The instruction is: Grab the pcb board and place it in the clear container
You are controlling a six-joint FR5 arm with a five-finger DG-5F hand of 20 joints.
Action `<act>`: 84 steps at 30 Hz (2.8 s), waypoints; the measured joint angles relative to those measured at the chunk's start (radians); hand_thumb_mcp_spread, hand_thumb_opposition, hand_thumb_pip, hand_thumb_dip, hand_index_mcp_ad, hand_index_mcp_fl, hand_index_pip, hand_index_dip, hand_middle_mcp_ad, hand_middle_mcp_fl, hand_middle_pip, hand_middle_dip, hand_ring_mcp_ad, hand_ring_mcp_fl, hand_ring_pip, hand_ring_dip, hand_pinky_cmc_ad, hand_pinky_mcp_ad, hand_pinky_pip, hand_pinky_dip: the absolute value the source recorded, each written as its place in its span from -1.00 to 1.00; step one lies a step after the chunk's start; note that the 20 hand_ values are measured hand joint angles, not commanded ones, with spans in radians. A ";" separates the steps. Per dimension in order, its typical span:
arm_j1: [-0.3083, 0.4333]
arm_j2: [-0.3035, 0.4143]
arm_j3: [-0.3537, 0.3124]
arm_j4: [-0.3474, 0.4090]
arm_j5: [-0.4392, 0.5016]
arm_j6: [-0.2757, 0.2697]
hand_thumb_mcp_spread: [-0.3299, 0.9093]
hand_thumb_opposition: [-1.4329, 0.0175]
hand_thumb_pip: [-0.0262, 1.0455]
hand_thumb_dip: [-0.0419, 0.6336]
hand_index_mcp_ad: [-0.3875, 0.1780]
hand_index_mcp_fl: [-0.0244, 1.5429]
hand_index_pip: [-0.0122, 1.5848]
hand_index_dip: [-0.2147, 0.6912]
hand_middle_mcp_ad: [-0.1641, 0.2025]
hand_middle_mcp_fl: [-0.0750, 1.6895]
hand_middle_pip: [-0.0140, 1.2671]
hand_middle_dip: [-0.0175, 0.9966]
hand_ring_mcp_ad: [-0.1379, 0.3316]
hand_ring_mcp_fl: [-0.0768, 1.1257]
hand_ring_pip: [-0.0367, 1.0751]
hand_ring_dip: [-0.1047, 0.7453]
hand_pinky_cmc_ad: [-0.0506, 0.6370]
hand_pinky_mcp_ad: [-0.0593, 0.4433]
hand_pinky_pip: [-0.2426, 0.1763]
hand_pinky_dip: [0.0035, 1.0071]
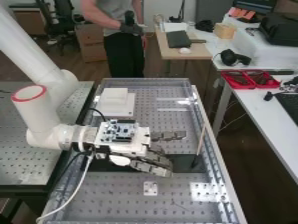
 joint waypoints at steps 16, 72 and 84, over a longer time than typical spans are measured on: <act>0.003 -0.007 0.010 -0.053 0.001 0.007 0.43 -0.49 0.63 0.44 -0.27 -0.92 -0.86 -0.94 -0.10 -0.43 0.16 0.70 -0.26 -0.32 -0.52 0.76 0.20 -0.17 0.17 -0.62; 0.006 -0.030 -0.008 0.043 0.052 0.040 0.48 -0.34 0.47 0.25 -0.33 -0.92 -0.86 -0.94 0.01 -0.56 0.69 0.77 -0.26 -0.25 -0.09 0.79 0.35 -0.23 0.40 -0.62; 0.012 -0.031 -0.013 0.065 0.077 0.036 0.48 -0.34 0.47 0.25 -0.33 -0.92 -0.86 -0.94 0.01 -0.45 0.69 0.77 -0.26 -0.14 -0.09 0.79 0.35 -0.18 0.40 -0.62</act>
